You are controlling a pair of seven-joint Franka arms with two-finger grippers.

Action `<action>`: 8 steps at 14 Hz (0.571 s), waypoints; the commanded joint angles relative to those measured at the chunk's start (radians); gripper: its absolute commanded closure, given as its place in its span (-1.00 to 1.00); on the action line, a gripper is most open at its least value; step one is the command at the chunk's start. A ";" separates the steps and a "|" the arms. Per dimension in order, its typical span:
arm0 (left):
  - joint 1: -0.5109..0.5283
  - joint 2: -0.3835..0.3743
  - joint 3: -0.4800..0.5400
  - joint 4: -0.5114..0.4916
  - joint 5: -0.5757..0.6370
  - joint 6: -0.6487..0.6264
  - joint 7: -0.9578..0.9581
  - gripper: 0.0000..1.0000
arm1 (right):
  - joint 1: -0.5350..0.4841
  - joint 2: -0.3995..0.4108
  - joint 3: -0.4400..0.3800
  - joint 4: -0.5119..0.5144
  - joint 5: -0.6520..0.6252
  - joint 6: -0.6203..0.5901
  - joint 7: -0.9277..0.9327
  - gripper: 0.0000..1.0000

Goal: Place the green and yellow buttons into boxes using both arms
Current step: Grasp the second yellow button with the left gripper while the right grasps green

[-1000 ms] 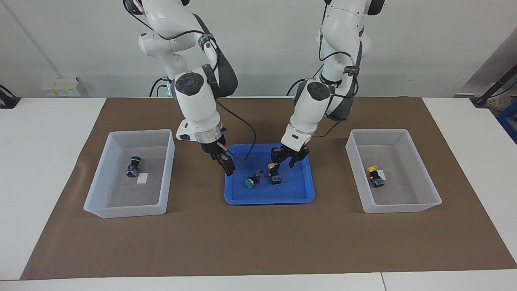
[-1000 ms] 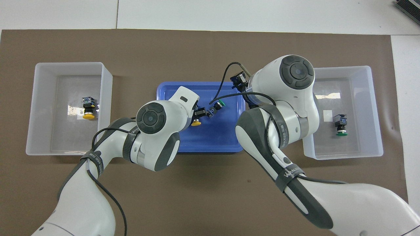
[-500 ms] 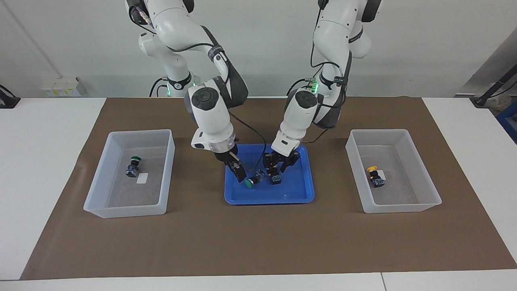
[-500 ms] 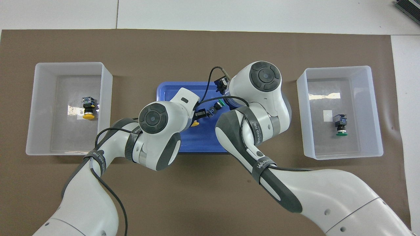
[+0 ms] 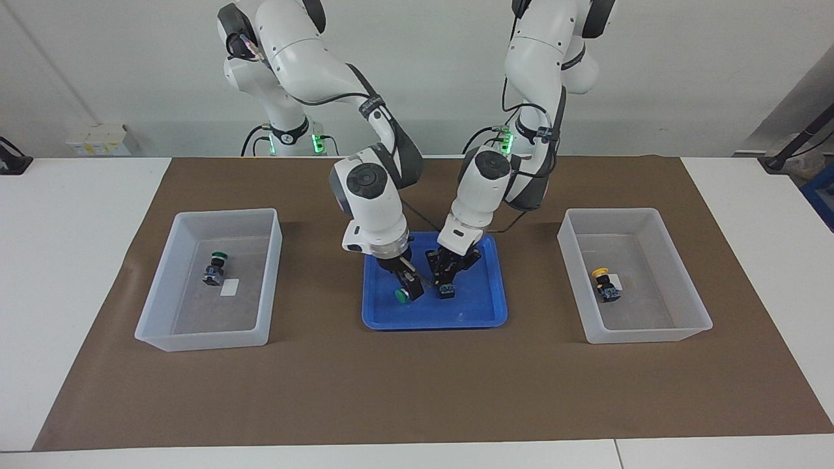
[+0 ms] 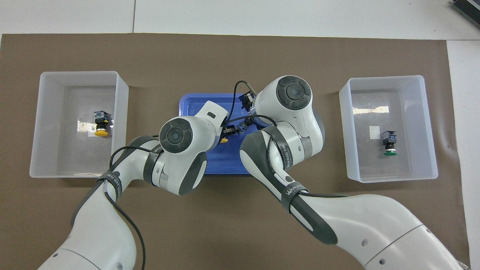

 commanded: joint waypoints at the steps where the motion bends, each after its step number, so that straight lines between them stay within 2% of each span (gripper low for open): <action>1: 0.041 0.009 0.009 0.007 -0.016 -0.015 0.063 1.00 | 0.004 -0.018 0.010 -0.055 0.025 0.065 0.004 -1.00; 2: 0.061 0.005 0.009 0.018 -0.015 -0.045 0.091 1.00 | 0.006 -0.018 0.008 -0.056 0.025 0.068 0.006 -0.58; 4: 0.126 -0.018 0.009 0.070 -0.015 -0.183 0.157 1.00 | 0.009 -0.018 0.008 -0.054 0.025 0.071 0.007 0.54; 5: 0.154 -0.041 0.009 0.103 -0.015 -0.274 0.184 1.00 | 0.009 -0.018 0.008 -0.051 0.023 0.071 0.009 1.00; 8: 0.235 -0.109 0.006 0.154 -0.013 -0.460 0.237 1.00 | 0.006 -0.035 0.008 -0.037 0.023 0.056 0.007 1.00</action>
